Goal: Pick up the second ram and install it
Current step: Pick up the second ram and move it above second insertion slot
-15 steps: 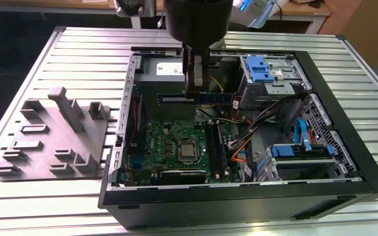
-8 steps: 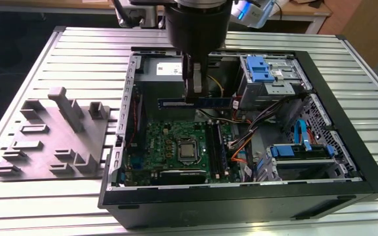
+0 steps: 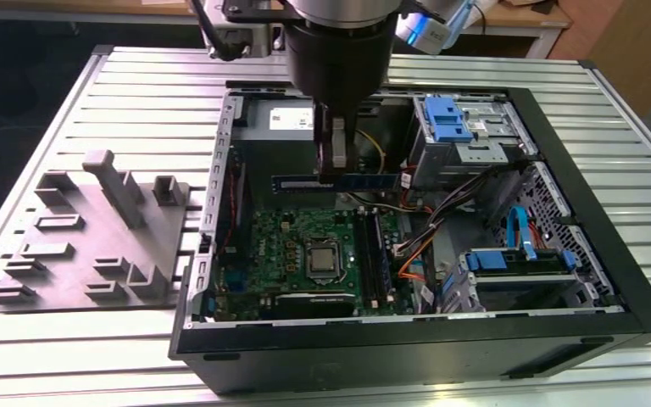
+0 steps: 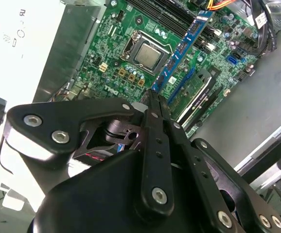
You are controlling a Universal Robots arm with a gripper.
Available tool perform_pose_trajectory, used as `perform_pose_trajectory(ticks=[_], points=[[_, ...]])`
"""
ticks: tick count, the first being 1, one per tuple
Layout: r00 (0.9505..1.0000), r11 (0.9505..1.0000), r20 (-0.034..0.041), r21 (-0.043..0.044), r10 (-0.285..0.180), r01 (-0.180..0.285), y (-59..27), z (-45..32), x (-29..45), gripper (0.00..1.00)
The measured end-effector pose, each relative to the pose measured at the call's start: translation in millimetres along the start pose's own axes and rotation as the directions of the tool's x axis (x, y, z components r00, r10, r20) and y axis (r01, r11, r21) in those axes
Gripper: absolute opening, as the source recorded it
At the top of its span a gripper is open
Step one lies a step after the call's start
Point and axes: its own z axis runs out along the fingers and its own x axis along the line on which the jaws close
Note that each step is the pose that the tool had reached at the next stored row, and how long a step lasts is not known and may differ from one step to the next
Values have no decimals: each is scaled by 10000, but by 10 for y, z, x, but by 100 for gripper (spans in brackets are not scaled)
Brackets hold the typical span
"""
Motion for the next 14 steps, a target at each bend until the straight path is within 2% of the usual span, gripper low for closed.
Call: perform_pose_trajectory(ticks=[7,14], points=[[10000,10000,5,1,-1,1,2,75,-46,11],[10000,10000,5,0,0,0,4,195,-52,11]])
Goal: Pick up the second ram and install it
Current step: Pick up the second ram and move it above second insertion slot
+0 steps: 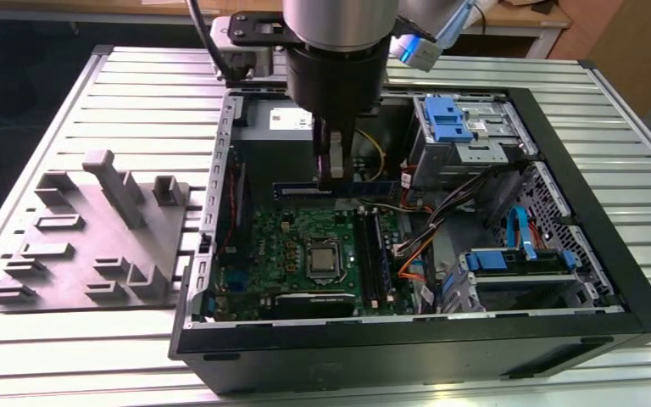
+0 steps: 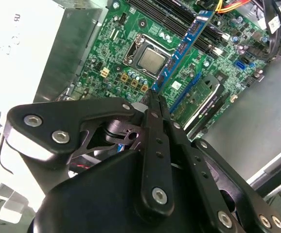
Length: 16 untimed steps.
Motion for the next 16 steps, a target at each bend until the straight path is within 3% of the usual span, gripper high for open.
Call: perform_pose_trajectory(ticks=[6,16], points=[[10000,10000,-1,-30,18,-18,2,99,3,11],[10000,10000,-2,-34,21,-21,3,200,7,11]])
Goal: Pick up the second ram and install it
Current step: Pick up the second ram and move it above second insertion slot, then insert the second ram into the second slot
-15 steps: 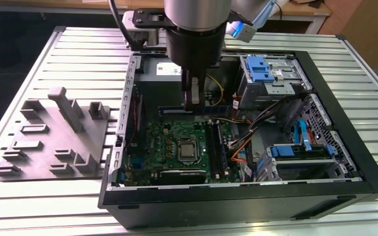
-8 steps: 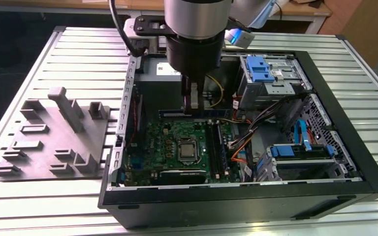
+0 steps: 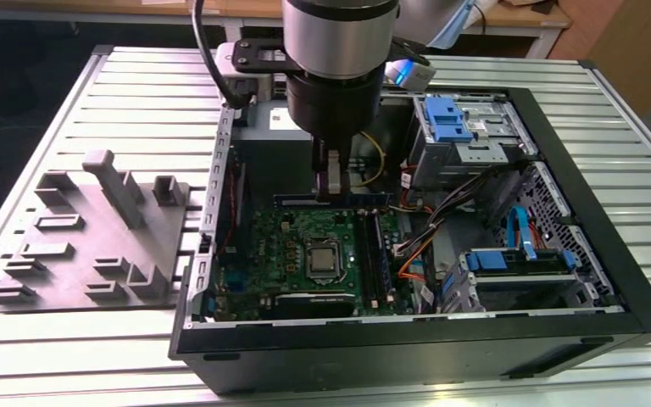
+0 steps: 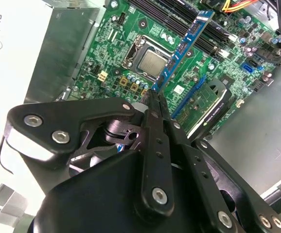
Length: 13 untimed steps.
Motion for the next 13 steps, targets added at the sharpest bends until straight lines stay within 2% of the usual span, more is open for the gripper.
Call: perform_pose_trajectory(ticks=[13], points=[[10000,10000,1,1,0,0,0,6,0,11]])
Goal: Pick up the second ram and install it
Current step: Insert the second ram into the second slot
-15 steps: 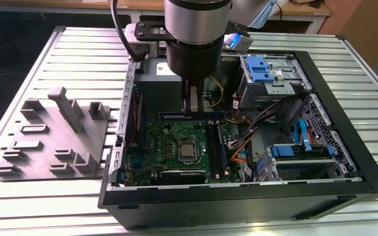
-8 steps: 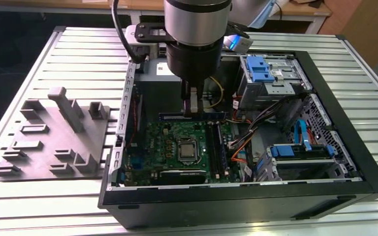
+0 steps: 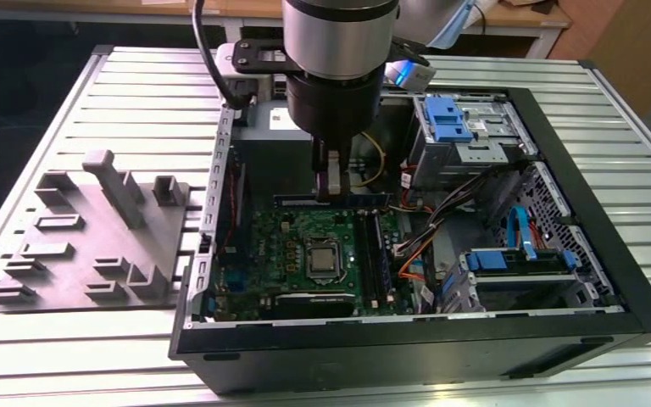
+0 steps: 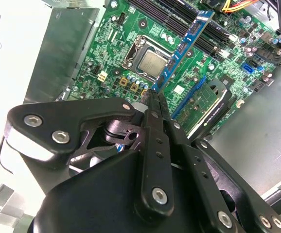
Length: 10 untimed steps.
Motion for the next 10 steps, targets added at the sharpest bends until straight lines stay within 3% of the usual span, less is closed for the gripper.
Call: perform_pose_trajectory(ticks=[5,10], points=[[9987,9987,-5,18,517,-517,0,2,0,11],[9898,9898,-13,50,1426,-1426,0,8,0,11]])
